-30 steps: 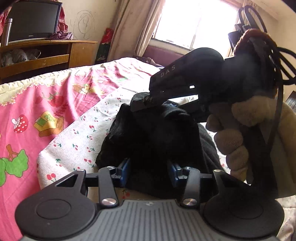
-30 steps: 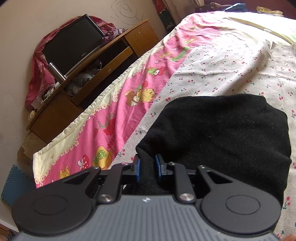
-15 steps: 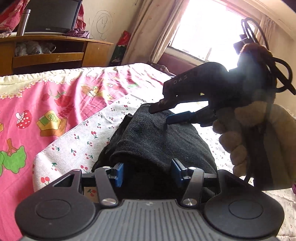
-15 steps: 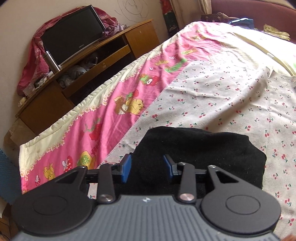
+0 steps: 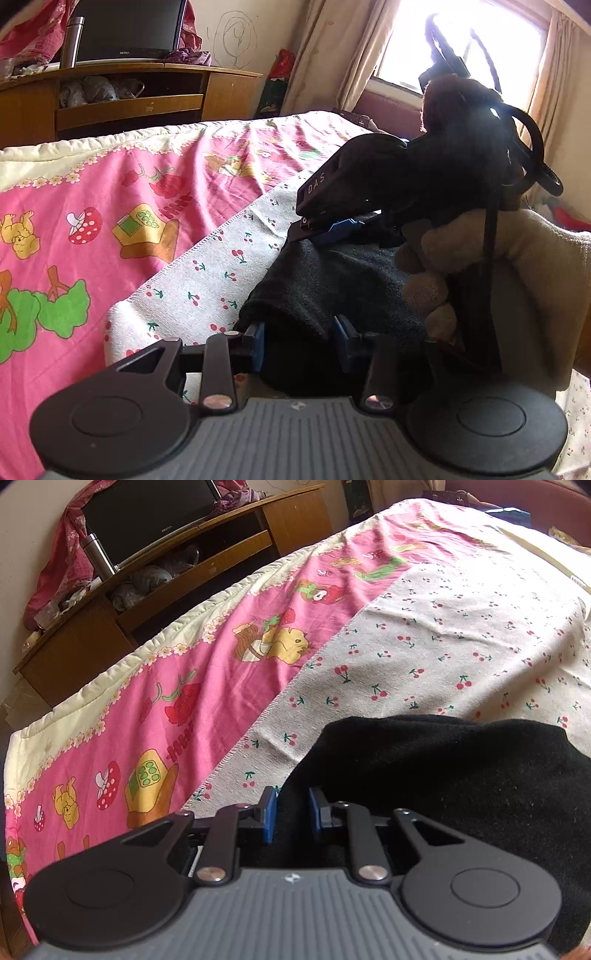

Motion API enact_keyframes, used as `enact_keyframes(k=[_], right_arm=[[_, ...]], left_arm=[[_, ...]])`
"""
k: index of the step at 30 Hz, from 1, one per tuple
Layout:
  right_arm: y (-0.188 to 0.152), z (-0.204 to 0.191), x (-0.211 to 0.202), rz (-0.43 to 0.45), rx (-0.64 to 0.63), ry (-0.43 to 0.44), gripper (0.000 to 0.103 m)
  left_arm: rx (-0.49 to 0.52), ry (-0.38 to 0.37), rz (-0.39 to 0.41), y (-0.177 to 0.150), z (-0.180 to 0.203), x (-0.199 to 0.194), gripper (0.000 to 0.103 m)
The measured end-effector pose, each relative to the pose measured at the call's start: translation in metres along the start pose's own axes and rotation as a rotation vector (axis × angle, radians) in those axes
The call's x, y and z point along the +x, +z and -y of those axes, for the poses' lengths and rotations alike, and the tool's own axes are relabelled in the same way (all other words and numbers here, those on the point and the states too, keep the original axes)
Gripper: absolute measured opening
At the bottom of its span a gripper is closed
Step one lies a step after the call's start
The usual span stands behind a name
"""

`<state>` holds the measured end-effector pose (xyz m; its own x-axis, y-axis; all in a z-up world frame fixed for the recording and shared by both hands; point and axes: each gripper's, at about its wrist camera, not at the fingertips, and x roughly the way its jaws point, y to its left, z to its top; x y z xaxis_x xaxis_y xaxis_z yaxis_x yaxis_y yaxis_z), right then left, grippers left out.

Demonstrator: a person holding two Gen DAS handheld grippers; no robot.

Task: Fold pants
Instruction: 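Fold the lifted pants end over onto the bundle with the right tool and open it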

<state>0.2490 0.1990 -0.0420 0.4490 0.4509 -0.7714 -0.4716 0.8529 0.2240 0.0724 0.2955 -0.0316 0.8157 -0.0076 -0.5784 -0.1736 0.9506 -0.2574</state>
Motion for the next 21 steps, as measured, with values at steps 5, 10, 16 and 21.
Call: enact_keyframes(k=[5, 10, 16, 21], right_arm=[[-0.001, 0.007, -0.036, 0.054, 0.027, 0.064, 0.022], [-0.007, 0.012, -0.051, 0.074, 0.016, 0.057, 0.025], [-0.012, 0.001, -0.048, 0.084, -0.05, -0.008, 0.024], [-0.014, 0.006, -0.057, 0.103, -0.098, -0.068, 0.024]], left_arm=[[0.038, -0.009, -0.005, 0.0, 0.002, -0.018, 0.054], [0.077, 0.038, 0.052, 0.006, 0.002, -0.045, 0.053], [0.149, 0.071, 0.076, 0.02, 0.016, -0.028, 0.054], [0.183, 0.086, 0.06, 0.024, 0.023, -0.007, 0.054]])
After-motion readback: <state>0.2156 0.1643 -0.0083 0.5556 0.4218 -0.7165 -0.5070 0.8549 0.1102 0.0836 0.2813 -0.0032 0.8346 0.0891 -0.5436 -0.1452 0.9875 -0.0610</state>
